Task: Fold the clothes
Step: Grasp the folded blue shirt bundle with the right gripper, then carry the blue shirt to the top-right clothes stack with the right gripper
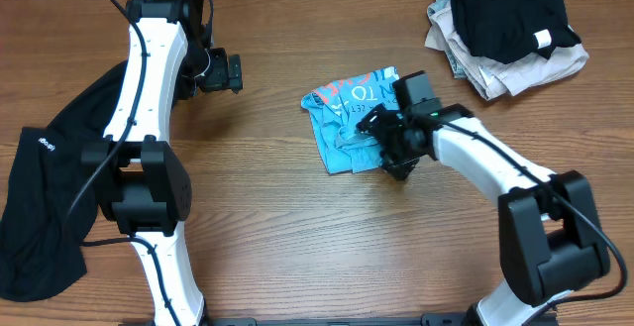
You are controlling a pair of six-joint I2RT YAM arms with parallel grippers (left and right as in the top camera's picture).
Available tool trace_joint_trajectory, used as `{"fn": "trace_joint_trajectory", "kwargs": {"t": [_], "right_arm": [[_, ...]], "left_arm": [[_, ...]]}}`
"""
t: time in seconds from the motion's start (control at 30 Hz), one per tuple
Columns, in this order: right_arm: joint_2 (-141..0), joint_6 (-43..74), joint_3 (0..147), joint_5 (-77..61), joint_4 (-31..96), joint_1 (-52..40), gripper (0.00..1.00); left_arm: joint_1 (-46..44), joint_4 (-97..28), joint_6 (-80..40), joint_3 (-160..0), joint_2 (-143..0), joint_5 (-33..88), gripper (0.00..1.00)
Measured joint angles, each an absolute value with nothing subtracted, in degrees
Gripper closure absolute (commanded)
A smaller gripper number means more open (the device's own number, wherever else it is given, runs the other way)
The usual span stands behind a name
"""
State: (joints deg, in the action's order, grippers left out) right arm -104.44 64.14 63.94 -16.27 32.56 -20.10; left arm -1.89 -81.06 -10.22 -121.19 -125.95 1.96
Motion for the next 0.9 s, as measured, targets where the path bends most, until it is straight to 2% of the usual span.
{"fn": "trace_joint_trajectory", "kwargs": {"t": [0.17,0.23,0.33,0.43,0.47,0.5,0.53,0.77,0.9], "right_arm": [[-107.5,66.6,63.9,-15.2,30.4,-21.9,0.20],[-107.9,66.8,64.1,-14.9,29.5,-22.0,0.31],[-108.5,66.5,64.2,-14.7,28.0,-22.1,0.37],[-109.4,60.0,64.2,-14.6,24.1,-22.0,0.63],[-109.7,57.7,64.2,-14.7,23.7,-21.8,0.79],[-110.0,55.4,64.4,-15.2,23.5,-21.5,0.90],[-110.1,53.3,64.5,-15.8,23.6,-20.9,0.95],[-110.2,40.7,68.3,-23.2,26.9,-13.0,0.96],[-110.0,32.6,78.9,-29.9,38.7,-7.1,0.96]], "left_arm": [[-1.9,-81.1,-10.1,-121.2,-126.0,2.0,0.00],[-1.9,-81.1,-10.1,-121.2,-126.0,2.0,0.00],[-1.9,-81.1,-10.1,-121.2,-126.0,2.0,0.00],[-1.9,-81.1,-10.1,-121.2,-126.0,2.0,0.00],[-1.9,-81.2,-10.1,-121.2,-126.0,1.9,0.00],[-1.9,-81.2,-10.1,-121.2,-126.0,1.9,0.00],[-1.9,-81.3,-10.1,-121.2,-126.0,2.0,0.00],[-1.9,-81.5,-10.1,-121.2,-126.0,1.9,0.00],[-1.9,-81.6,-10.1,-121.2,-126.0,1.9,0.00]]}}
